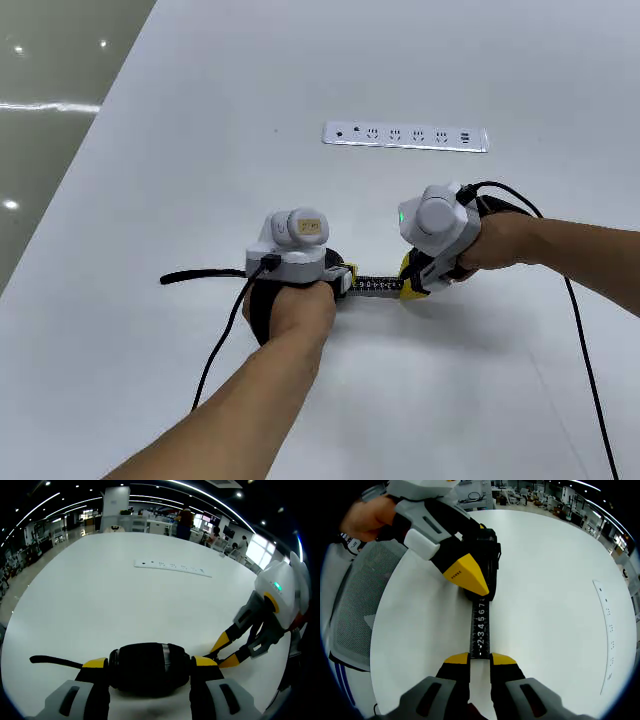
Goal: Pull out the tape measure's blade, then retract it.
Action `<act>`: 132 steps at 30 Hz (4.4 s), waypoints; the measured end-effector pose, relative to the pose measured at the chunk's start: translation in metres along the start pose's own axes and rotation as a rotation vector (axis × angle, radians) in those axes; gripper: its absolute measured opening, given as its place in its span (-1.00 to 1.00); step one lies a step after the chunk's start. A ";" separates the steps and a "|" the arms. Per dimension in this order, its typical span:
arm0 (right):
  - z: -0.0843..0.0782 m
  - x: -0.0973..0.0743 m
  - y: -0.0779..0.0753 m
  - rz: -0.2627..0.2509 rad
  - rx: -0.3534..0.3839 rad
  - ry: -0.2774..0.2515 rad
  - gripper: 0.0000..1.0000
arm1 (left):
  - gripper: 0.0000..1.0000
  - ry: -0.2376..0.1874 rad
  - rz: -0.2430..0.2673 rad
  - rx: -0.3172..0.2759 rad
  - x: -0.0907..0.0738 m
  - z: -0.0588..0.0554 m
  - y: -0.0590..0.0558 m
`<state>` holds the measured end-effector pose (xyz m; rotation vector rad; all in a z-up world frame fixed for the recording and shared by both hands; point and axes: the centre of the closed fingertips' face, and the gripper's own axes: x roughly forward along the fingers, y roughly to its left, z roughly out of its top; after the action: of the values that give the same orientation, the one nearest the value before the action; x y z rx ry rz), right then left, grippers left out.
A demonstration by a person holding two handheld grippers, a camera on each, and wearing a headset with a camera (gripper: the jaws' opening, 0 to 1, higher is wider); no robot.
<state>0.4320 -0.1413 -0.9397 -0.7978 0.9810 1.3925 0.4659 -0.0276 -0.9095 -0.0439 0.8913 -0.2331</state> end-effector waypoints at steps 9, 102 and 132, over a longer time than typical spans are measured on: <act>0.006 0.004 -0.001 -0.001 -0.007 -0.007 -0.72 | 0.24 -0.002 -0.001 0.009 0.000 0.000 0.000; 0.053 0.024 -0.002 -0.076 -0.084 -0.065 -0.73 | 0.22 -0.012 -0.008 0.021 0.001 0.000 0.000; 0.058 0.027 -0.004 -0.074 -0.090 -0.054 -0.73 | 0.22 -0.014 -0.009 0.019 0.001 0.001 0.001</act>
<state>0.4391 -0.0781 -0.9408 -0.8505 0.8436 1.3944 0.4675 -0.0271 -0.9095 -0.0315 0.8753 -0.2493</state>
